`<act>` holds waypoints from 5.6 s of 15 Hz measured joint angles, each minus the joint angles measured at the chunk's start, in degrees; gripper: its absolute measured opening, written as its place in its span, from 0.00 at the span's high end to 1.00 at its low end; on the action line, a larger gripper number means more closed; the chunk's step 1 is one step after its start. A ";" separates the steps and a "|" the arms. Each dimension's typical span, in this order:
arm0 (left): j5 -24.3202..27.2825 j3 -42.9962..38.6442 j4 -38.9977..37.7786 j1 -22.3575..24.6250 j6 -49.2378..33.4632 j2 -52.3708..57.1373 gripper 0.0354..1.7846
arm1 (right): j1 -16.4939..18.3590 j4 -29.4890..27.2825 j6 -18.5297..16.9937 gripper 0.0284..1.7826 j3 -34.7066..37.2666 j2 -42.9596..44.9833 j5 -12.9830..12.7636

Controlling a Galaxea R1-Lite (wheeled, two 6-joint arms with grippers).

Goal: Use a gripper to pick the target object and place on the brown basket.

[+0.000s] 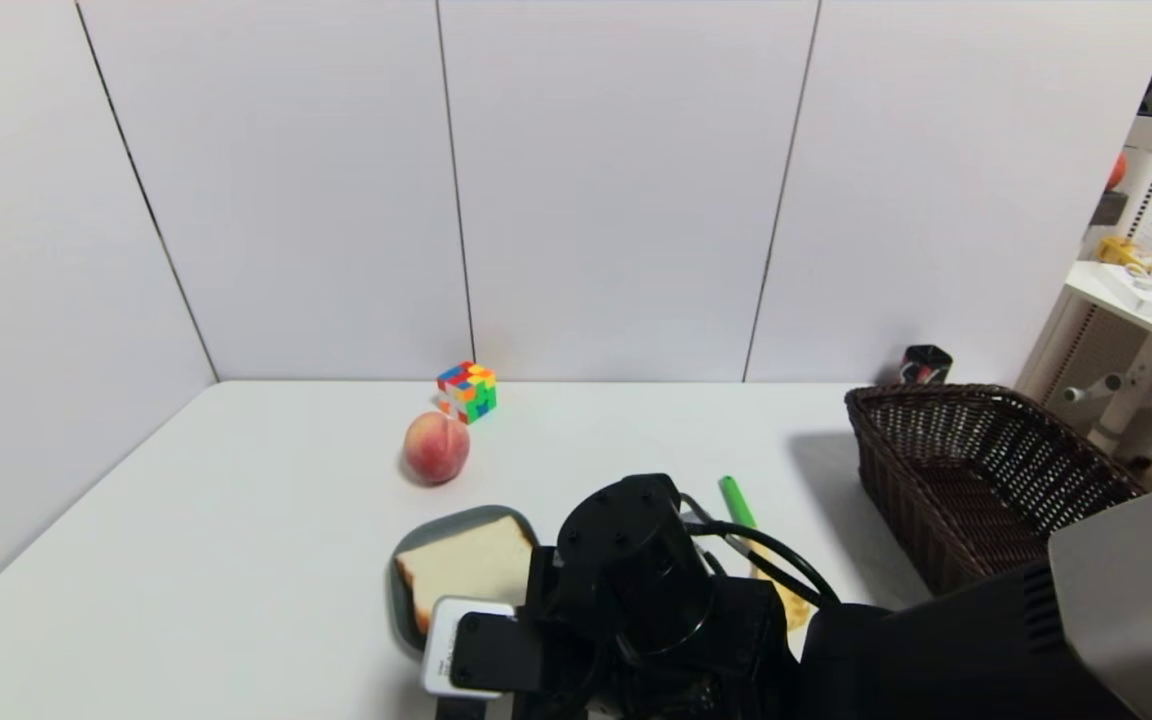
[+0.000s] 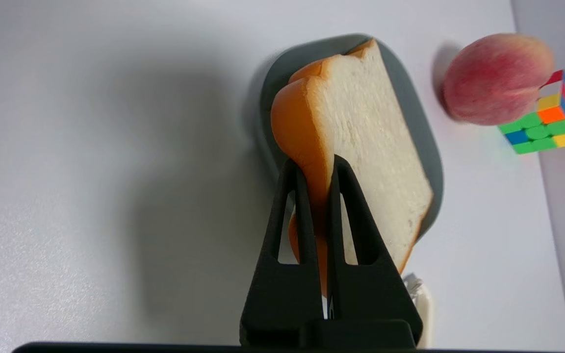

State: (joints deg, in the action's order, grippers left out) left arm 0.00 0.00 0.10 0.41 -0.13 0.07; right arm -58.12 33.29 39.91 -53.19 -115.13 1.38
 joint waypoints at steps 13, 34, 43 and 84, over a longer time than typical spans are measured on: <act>0.02 0.00 0.00 0.00 0.02 0.00 0.06 | 16.92 -16.09 0.22 0.96 -10.59 15.24 0.13; 0.00 0.00 0.00 0.00 0.00 0.00 0.06 | 59.79 -27.37 0.07 0.44 11.35 36.41 0.66; 0.00 0.00 0.00 0.00 -0.02 0.00 0.06 | 59.14 -38.58 -11.20 0.17 20.39 56.72 0.73; 0.00 0.00 0.00 0.00 0.00 0.00 0.06 | 58.12 -33.29 -39.07 0.05 53.19 115.24 -0.98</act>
State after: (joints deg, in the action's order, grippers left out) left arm 0.00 0.00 0.10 0.41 -0.13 0.07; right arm 0.00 0.00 0.84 0.00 0.11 0.40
